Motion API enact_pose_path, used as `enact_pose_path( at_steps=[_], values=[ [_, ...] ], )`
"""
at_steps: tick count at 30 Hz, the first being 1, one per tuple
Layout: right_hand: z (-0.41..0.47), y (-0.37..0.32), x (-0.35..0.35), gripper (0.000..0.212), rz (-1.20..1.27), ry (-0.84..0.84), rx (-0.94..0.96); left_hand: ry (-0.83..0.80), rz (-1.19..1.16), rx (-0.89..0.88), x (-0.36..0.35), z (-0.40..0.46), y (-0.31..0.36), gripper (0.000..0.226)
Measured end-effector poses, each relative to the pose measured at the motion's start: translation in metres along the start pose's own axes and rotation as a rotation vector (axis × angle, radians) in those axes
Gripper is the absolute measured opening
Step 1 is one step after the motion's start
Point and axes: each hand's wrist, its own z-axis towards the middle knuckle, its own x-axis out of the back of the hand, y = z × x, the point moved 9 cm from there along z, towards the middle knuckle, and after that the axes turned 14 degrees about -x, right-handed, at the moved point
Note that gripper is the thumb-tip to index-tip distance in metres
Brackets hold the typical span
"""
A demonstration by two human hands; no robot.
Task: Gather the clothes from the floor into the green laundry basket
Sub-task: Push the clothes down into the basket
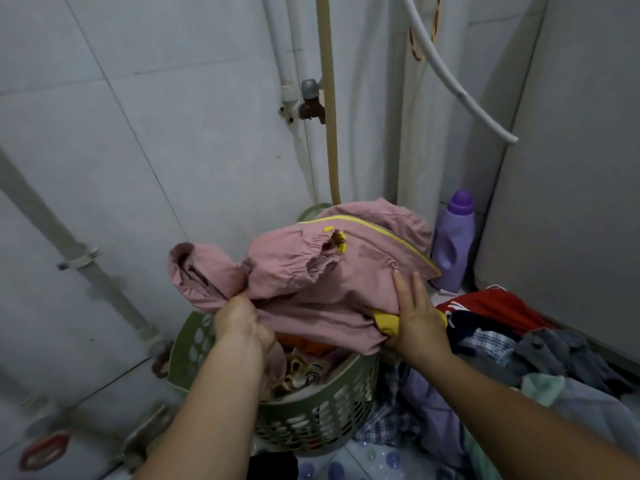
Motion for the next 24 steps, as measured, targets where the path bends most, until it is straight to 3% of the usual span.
enact_pose_path(
  at_steps=[3, 6, 11, 13, 16, 19, 22, 24],
  values=[
    [0.007, 0.002, -0.008, 0.093, 0.187, -0.054, 0.041, -0.019, 0.139, 0.035, 0.009, 0.007, -0.005, 0.022],
    [0.012, 0.007, 0.003, 0.063, 0.306, 0.022, 0.014, -0.017, 0.217, 0.072, 0.010, -0.002, -0.007, 0.031],
    [0.011, 0.010, 0.036, 0.055, 0.724, 0.200, -0.097, 0.047, 0.265, 0.091, 0.017, -0.003, -0.012, 0.019],
    [0.011, -0.002, 0.056, 0.048, 0.831, 0.286, -0.083, 0.092, 0.223, -0.036, 0.019, 0.008, -0.004, 0.032],
    [0.005, -0.031, 0.086, 0.034, 0.924, 0.359, -0.007, 0.075, 0.217, -0.359, 0.015, 0.015, 0.023, 0.060],
    [-0.011, -0.074, 0.106, 0.033, 0.962, 0.341, 0.141, -0.048, 0.144, -0.570, -0.003, -0.009, 0.054, 0.058],
    [-0.029, -0.124, 0.102, 0.035, 0.905, 0.235, 0.332, -0.079, 0.077, -0.612, 0.003, -0.010, 0.068, 0.047],
    [-0.032, -0.140, 0.080, 0.037, 0.746, 0.164, 0.381, -0.036, 0.157, -0.602, 0.015, -0.006, 0.068, 0.040]
  ],
)
